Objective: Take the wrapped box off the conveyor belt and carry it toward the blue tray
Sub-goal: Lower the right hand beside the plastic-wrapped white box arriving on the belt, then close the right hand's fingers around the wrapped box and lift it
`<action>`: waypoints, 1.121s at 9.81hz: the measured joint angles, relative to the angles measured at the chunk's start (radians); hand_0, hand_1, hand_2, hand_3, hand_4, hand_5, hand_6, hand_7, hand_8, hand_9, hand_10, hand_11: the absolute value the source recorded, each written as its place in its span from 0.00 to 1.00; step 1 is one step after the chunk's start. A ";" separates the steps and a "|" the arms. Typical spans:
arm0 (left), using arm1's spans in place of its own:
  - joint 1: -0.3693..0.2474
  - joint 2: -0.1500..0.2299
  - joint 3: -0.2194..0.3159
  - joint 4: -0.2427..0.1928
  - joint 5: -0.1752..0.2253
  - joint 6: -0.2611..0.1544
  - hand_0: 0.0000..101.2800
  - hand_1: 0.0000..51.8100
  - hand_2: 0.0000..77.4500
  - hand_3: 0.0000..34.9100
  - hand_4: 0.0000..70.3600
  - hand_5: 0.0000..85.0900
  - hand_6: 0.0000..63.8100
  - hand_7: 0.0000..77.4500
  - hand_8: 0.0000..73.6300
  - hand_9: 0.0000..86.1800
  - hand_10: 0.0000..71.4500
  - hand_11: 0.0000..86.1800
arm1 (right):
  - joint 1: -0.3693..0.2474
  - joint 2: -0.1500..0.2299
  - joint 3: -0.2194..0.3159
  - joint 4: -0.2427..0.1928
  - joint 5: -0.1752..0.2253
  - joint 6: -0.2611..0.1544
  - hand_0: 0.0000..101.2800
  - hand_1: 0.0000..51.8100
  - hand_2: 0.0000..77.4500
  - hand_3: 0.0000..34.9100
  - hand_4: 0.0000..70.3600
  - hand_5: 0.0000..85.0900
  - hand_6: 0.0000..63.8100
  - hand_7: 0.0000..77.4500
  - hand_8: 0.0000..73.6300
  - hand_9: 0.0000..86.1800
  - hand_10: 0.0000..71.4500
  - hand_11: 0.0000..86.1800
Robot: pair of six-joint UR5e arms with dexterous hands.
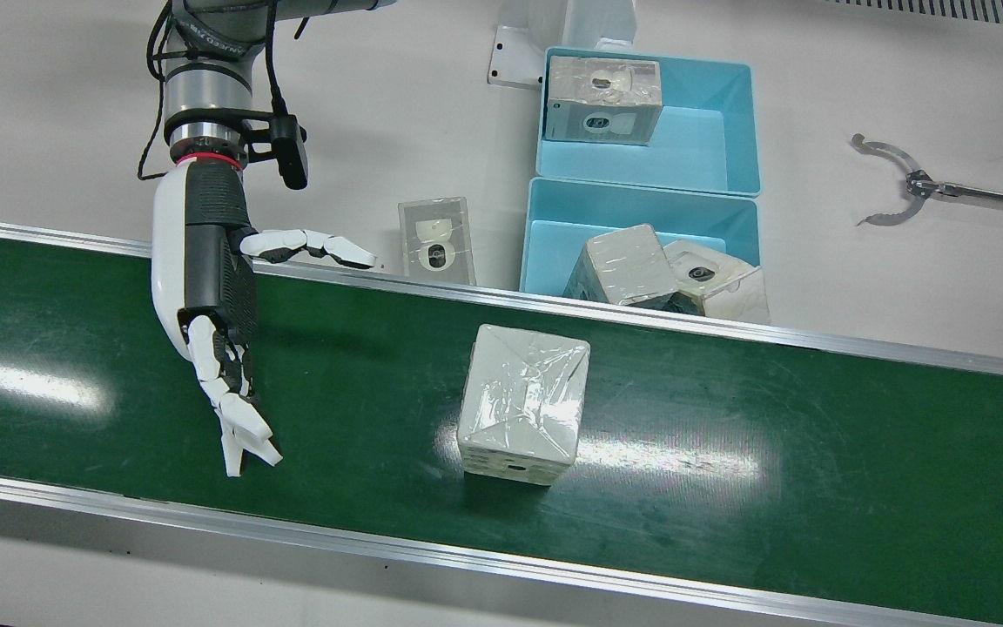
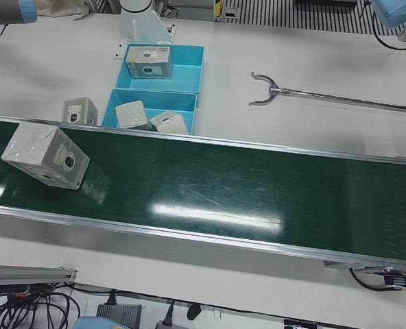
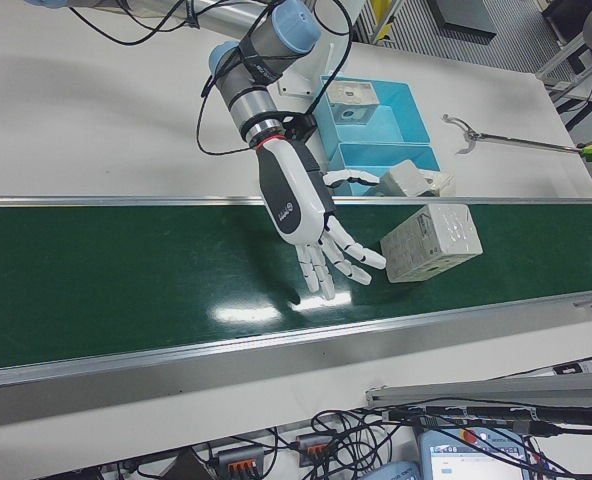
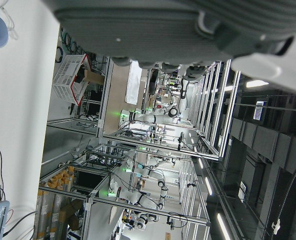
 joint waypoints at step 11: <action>0.000 0.000 0.000 0.000 0.000 0.000 0.00 0.00 0.01 0.00 0.00 0.01 0.00 0.01 0.01 0.00 0.01 0.00 | 0.000 0.013 -0.071 0.068 -0.003 -0.001 0.43 0.24 0.23 0.86 0.10 0.24 0.00 0.25 0.01 0.06 0.07 0.09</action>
